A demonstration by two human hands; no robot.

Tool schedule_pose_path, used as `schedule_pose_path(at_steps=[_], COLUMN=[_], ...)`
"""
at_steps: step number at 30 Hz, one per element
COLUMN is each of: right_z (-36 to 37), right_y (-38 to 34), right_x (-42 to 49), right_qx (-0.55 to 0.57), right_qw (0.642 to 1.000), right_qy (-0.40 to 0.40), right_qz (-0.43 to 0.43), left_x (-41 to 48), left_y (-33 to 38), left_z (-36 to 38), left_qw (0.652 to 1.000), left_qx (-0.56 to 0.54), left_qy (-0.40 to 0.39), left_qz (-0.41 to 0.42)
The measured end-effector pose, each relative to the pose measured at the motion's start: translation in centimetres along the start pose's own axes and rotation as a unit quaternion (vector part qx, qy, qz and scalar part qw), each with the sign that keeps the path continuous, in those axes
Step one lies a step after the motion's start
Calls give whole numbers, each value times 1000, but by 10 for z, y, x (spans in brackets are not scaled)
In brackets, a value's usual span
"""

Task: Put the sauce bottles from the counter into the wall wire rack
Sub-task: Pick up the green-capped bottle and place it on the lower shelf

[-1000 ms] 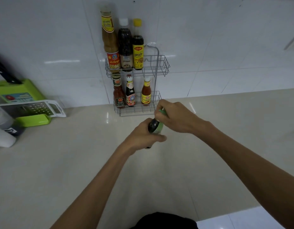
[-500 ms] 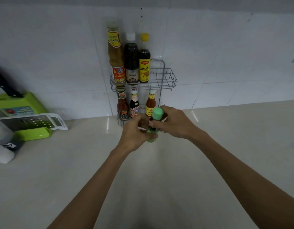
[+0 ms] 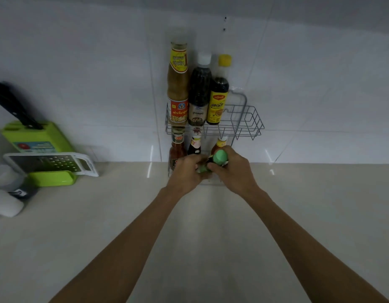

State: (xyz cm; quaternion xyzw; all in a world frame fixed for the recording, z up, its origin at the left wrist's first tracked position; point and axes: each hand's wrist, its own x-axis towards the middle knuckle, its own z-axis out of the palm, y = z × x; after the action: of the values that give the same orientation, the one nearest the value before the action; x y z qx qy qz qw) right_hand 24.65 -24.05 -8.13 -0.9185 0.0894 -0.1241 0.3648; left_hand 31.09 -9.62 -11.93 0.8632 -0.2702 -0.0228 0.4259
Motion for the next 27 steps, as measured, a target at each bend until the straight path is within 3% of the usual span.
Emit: schedule_pose_path(at_steps=[5, 11, 27], right_z=[30, 56, 82], right_y=[23, 36, 43], right_x=[30, 52, 79], right_qx=[-31, -106, -185], right_qw=[999, 993, 983], right_qy=[27, -10, 3], right_qz=[26, 58, 18], left_x=[29, 35, 38], left_y=[-27, -45, -67], left_z=[10, 26, 54], left_qw=[998, 992, 979], left_qx=[5, 24, 156], left_qy=[-21, -36, -44], left_qz=[-64, -116, -123])
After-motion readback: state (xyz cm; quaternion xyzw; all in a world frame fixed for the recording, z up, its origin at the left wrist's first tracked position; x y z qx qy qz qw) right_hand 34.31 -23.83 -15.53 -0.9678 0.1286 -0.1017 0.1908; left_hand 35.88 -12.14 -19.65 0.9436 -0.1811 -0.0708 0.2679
